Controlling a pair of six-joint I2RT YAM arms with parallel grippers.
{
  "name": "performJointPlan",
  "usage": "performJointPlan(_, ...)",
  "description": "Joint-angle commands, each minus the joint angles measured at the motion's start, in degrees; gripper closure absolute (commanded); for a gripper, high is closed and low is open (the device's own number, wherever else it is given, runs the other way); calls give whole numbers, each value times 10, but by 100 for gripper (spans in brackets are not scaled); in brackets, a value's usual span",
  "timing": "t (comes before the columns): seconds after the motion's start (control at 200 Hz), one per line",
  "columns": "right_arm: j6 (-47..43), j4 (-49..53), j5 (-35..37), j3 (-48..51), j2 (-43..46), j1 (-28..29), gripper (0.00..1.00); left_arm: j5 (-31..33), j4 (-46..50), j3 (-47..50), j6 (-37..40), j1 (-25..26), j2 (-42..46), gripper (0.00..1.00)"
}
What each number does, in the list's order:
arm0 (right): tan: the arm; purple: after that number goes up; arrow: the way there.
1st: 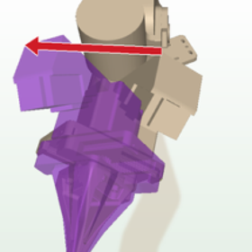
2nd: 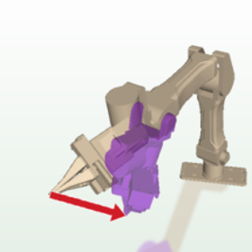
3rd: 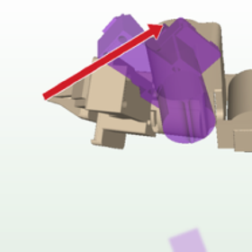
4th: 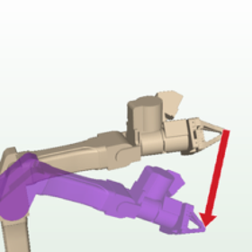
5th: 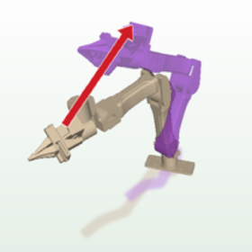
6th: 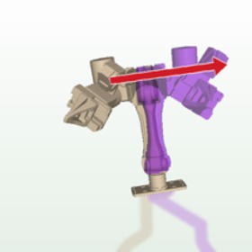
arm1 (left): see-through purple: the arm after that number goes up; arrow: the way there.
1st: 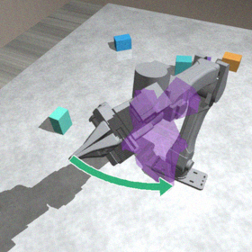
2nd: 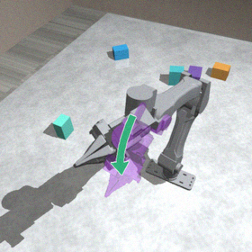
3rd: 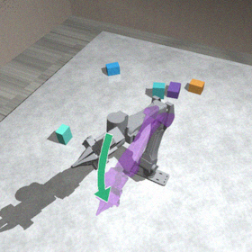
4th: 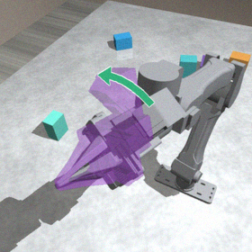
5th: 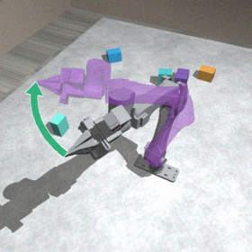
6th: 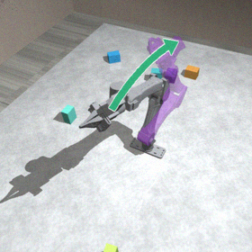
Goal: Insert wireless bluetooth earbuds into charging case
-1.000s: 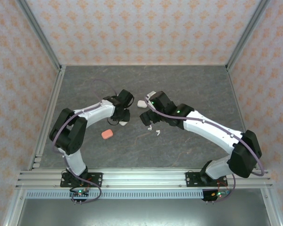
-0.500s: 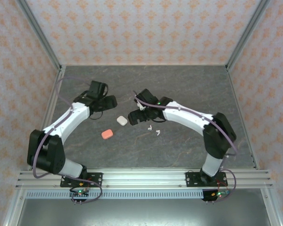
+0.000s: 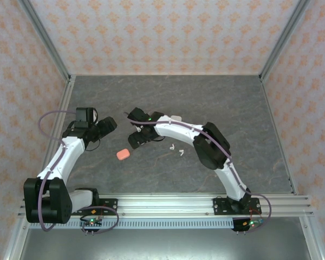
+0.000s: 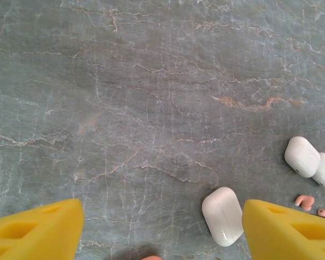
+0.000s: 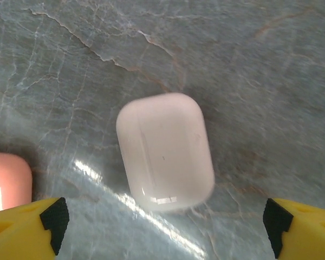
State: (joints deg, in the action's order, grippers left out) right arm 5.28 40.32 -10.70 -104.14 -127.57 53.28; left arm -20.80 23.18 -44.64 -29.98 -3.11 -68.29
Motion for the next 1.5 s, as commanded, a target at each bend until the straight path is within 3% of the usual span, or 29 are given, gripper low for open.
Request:
performJointPlan(0.0, -17, 39, 18, -50, -36, -1, 4, -17, -8, 11, 5, -7, 16, 22)
performJointPlan(0.24, -38, 56, 19, -140, -111, -1, 4, -10, 4, 23, 14, -14, 34, 22)
performJointPlan(0.42, -50, 45, -7, -164, -127, -1, 13, -7, 13, 31, 19, -20, 50, 22)
performJointPlan(0.871, -95, 31, -65, -186, -135, 11, 23, -7, 18, 32, 21, -23, 55, 21)
performJointPlan(1.086, -123, 24, -95, -150, -108, 17, 30, -8, 18, 34, 21, -23, 54, 21)
performJointPlan(1.261, -137, 11, -124, -89, -68, 17, 41, -8, 17, 36, 21, -24, 52, 21)
performJointPlan(1.496, -149, -9, -119, -4, 1, 24, 40, -13, 13, 38, 18, -23, 51, 21)
